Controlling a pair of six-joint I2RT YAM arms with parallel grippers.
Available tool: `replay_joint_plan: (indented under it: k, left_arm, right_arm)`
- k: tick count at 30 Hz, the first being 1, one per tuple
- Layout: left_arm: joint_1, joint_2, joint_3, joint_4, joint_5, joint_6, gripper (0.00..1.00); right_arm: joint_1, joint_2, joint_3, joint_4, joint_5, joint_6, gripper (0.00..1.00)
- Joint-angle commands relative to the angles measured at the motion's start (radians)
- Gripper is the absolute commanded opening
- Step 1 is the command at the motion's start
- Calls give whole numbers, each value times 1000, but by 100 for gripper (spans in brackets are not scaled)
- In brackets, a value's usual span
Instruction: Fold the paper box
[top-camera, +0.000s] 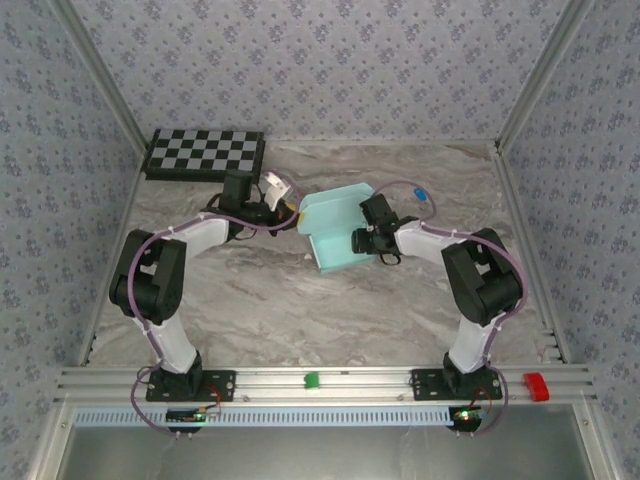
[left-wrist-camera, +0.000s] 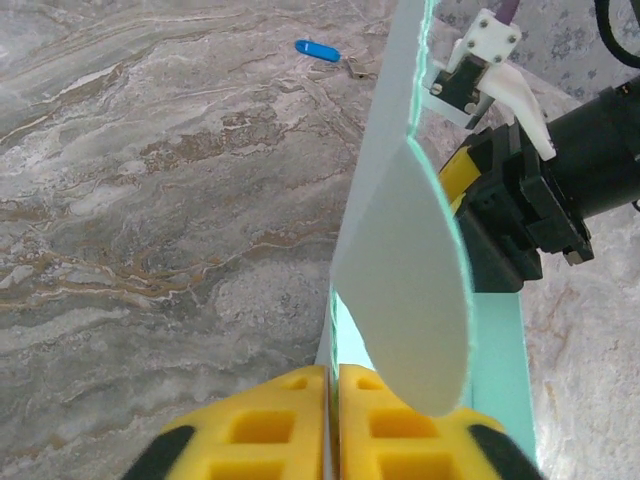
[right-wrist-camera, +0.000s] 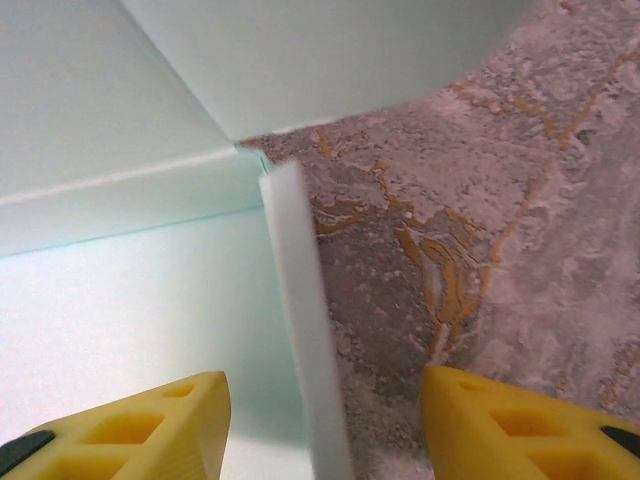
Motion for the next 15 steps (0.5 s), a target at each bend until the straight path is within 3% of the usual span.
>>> replay_joint_plan:
  k: [1,3,11,15]
  left_arm:
    - [-2,5,36,-8,15,19,20]
    - [-4,2,32,9,-3,7,31]
    - [-4,-53,-24,106,-74,-44,57]
    - [0,-94,-44,109,-92,-53,61]
  right_arm:
    - [-8,-45,-19,-8,-31,22,55]
    - [-10,-46,-19,-8,-58,22,54]
    - [0,-64,-32,-1,-130,31,53]
    - [2,-84,-42,20,-178,33,52]
